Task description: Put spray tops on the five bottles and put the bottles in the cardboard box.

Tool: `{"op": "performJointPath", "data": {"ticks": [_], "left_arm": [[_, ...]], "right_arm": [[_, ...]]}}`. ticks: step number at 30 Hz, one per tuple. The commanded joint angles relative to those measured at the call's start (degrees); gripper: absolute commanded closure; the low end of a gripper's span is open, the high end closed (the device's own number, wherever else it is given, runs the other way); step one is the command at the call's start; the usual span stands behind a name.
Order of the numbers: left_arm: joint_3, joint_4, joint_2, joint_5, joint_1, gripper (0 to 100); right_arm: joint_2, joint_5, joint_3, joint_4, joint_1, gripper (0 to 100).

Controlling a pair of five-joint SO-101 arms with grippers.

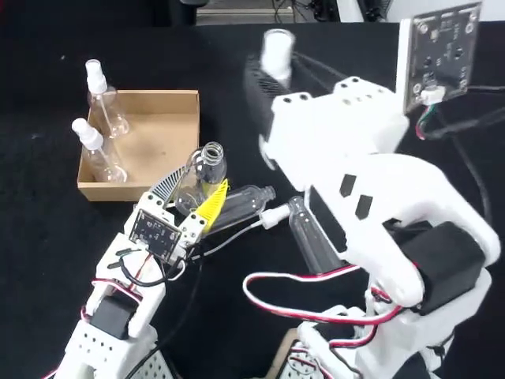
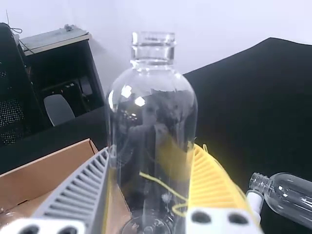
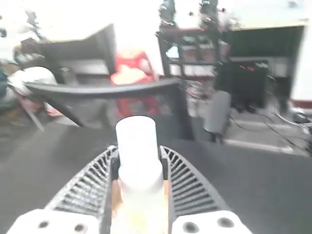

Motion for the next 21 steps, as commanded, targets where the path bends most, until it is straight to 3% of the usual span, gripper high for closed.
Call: {"op": "performJointPath", "data": {"ticks": [1, 7, 21], "left_arm": [[1.5, -1.6, -0.9, 0.0, -0.5, 97], [1.5, -2.8, -0.8, 0.4, -0.2, 97], [1.5, -2.7, -0.7, 1.2, -2.4, 97]], "right_arm": [[-2.3, -1.4, -3.2, -6.3, -3.5, 98.7], [-2.6, -1.1, -2.9, -8.2, -9.0, 98.7], [-2.7, -1.2, 4.3, -10.1, -9.1, 98.7]]}}
